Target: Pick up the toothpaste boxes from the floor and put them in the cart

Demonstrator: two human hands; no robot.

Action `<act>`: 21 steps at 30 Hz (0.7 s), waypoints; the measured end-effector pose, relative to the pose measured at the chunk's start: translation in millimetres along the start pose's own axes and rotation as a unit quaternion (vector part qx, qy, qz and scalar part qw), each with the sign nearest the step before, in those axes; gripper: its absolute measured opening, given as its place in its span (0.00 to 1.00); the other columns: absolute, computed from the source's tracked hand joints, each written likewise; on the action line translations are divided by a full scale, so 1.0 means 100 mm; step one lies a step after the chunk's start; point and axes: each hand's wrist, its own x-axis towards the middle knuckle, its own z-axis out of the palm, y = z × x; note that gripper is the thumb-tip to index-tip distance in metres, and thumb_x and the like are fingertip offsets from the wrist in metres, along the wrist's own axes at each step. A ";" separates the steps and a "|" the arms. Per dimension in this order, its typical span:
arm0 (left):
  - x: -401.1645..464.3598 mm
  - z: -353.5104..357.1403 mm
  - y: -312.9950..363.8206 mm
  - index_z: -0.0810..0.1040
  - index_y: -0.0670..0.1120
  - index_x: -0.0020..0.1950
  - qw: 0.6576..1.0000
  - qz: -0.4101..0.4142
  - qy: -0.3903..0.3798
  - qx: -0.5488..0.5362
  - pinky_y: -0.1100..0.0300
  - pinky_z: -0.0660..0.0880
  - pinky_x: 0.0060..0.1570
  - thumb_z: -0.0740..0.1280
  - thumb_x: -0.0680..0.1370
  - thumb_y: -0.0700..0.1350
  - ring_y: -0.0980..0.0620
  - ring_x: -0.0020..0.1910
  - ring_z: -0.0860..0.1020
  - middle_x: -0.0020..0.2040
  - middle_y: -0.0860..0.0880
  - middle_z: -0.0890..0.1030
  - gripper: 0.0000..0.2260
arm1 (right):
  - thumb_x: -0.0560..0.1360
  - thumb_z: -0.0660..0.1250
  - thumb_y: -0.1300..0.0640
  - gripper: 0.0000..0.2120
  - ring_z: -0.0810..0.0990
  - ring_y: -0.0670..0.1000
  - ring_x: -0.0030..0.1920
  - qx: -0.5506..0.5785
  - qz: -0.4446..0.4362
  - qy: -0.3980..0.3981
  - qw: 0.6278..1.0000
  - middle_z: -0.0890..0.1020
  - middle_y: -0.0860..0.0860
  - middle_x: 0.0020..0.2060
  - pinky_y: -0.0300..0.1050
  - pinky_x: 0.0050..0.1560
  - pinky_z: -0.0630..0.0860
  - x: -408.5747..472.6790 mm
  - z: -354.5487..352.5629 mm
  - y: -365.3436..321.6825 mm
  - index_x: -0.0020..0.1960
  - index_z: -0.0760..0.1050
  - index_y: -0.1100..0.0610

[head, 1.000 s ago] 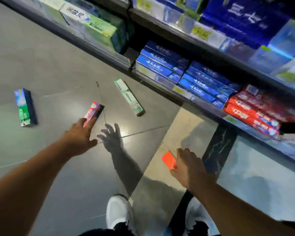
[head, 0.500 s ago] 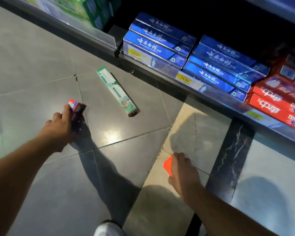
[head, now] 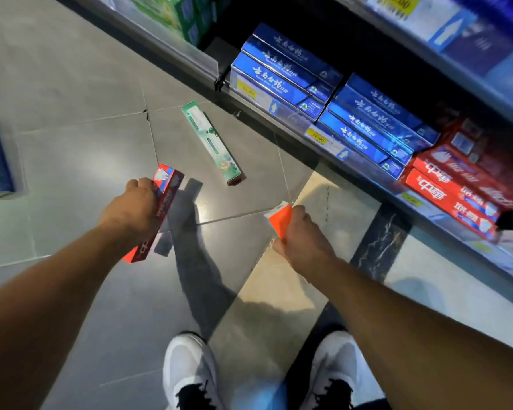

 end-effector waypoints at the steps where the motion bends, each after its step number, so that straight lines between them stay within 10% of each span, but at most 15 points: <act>1: -0.16 -0.11 0.04 0.66 0.40 0.63 1.000 0.005 0.005 -0.007 0.43 0.76 0.49 0.69 0.76 0.47 0.35 0.50 0.78 0.58 0.39 0.72 0.21 | 0.73 0.72 0.50 0.30 0.77 0.57 0.60 0.014 -0.002 0.000 1.000 0.75 0.56 0.61 0.51 0.60 0.76 -0.10 -0.16 -0.08 0.67 0.60 0.58; 21: -3.99 -4.98 0.78 0.63 0.50 0.58 0.997 0.074 0.035 0.010 0.55 0.72 0.42 0.71 0.69 0.51 0.42 0.50 0.79 0.50 0.46 0.80 0.24 | 0.66 0.76 0.56 0.27 0.78 0.61 0.55 0.013 -0.058 0.021 0.998 0.74 0.58 0.55 0.50 0.45 0.71 -3.44 -4.75 -1.82 0.58 0.64 0.60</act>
